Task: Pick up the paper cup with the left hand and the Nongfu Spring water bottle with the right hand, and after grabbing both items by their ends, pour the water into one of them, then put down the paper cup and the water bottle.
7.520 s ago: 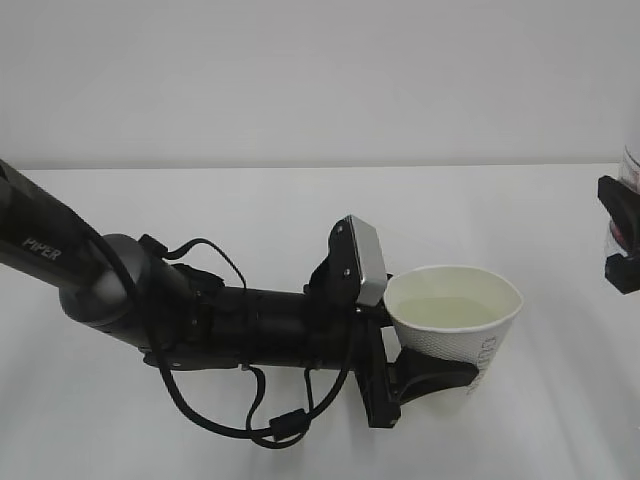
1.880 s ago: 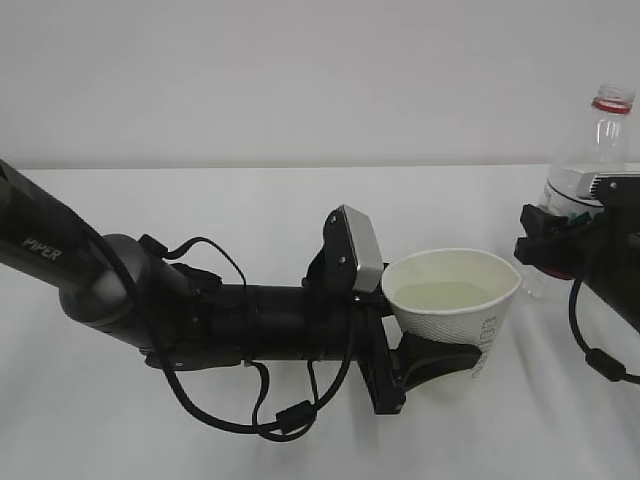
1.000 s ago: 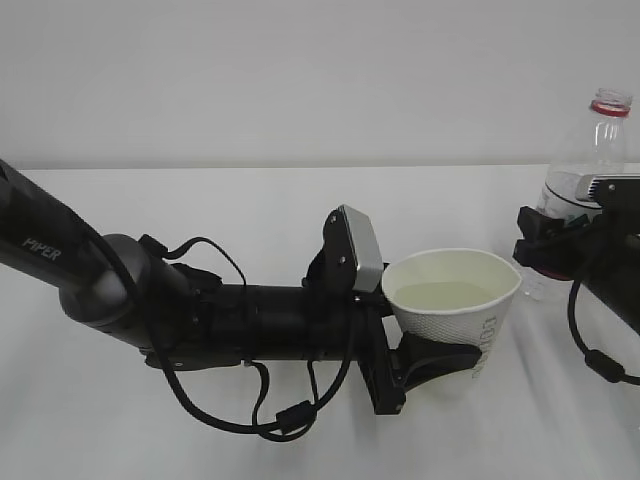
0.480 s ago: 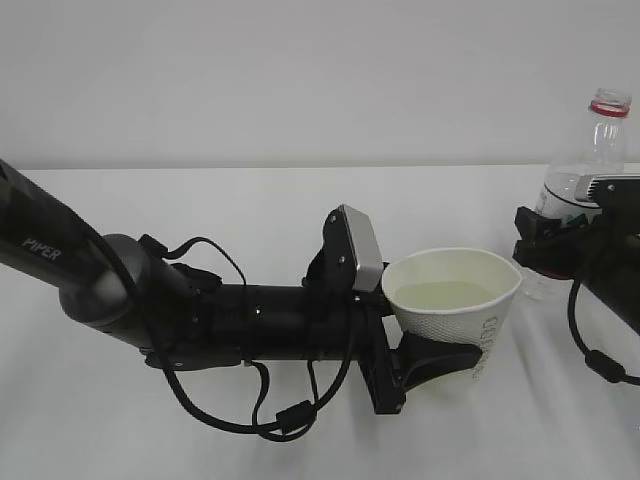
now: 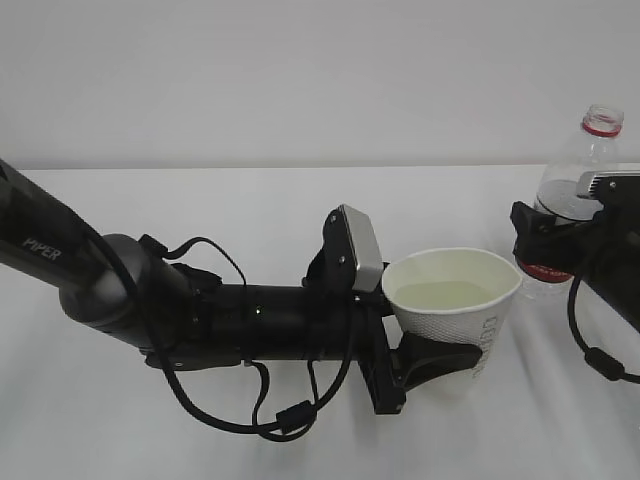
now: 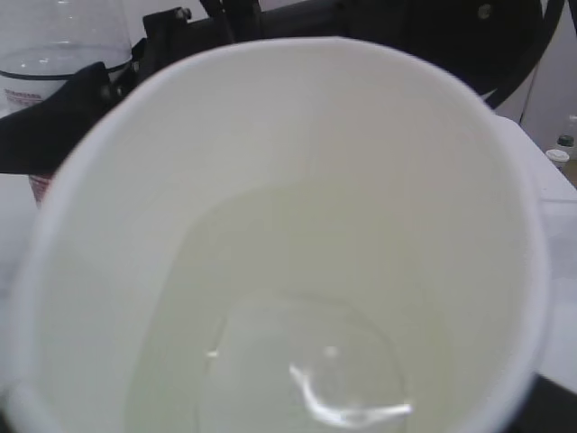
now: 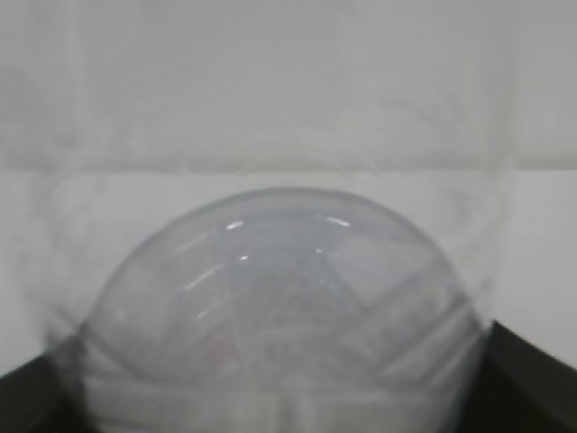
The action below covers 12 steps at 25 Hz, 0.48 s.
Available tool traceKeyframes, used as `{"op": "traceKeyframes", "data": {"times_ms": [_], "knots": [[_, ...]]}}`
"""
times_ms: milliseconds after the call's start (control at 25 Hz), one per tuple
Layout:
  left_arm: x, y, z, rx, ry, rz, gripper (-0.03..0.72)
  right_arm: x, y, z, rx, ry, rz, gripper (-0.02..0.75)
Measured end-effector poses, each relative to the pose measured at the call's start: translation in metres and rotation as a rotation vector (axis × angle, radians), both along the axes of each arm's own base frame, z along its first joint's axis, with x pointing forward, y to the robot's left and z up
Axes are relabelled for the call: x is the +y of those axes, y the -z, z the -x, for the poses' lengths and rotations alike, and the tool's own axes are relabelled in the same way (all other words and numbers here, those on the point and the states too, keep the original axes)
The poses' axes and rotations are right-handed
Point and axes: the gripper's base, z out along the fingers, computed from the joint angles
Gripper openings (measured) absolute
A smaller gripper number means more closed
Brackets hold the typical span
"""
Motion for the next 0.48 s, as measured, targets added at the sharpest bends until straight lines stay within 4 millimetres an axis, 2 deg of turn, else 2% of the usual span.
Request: {"op": "traceKeyframes", "data": {"times_ms": [480], "knots": [[0.0,0.0,0.0,0.0,0.0,0.0,0.491,0.0018,-0.0004,0.0001,-0.005,-0.021,0.004,0.642]]}}
